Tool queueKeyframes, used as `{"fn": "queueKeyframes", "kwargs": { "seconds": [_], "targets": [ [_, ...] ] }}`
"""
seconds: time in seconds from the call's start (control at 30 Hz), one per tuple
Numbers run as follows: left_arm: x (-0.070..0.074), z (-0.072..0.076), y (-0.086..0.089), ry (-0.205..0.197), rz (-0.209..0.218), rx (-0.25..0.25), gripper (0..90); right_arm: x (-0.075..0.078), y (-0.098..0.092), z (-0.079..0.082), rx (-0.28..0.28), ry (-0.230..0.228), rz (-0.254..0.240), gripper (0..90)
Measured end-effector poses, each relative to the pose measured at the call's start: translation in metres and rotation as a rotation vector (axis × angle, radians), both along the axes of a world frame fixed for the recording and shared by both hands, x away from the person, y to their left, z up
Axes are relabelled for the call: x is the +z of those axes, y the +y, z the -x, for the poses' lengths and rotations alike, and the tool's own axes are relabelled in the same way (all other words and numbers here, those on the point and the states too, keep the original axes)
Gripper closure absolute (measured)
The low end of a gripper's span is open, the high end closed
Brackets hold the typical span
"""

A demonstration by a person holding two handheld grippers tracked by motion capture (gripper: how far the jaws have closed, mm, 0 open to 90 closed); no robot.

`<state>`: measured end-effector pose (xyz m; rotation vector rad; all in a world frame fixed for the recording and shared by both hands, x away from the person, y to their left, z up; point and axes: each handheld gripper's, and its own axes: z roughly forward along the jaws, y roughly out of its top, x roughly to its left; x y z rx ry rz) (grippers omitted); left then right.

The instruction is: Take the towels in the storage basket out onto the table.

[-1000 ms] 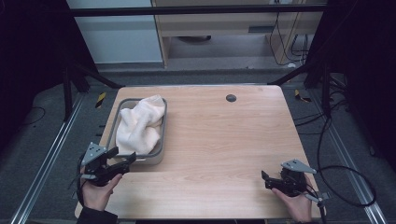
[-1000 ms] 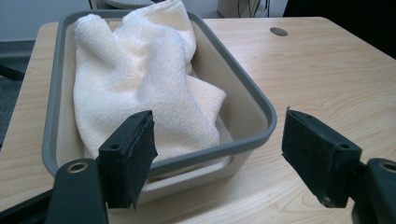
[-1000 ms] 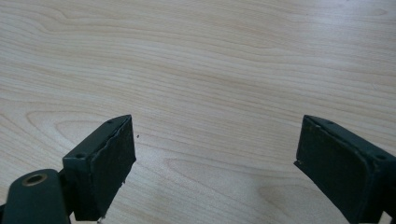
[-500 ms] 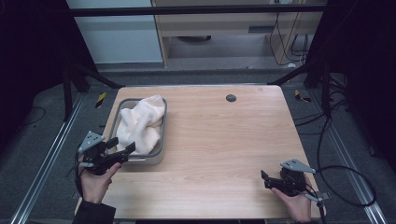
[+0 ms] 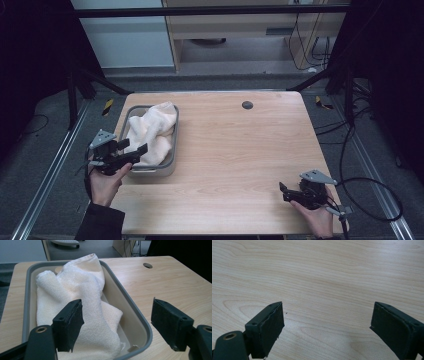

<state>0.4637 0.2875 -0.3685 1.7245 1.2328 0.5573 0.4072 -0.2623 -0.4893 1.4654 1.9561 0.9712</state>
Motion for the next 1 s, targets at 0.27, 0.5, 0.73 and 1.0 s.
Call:
{"fn": "queueKeyframes", "kwargs": {
  "seconds": [0.27,0.5,0.73,1.0],
  "targets": [
    [0.013,-0.018,0.0,0.009,-0.03,0.006,24.5,0.0,0.0,-0.001,0.002,-0.001,0.01,11.2],
    [0.02,-0.031,-0.003,0.03,-0.062,0.004,23.7,0.0,0.0,-0.002,0.006,0.007,0.009,11.1],
    [0.02,-0.045,-0.006,0.062,-0.093,0.003,22.8,-0.001,0.0,-0.003,0.014,0.009,0.019,11.0],
    [0.017,-0.061,-0.008,0.118,-0.135,0.004,21.5,-0.002,0.0,-0.004,0.017,0.016,0.02,10.9]
  ]
}}
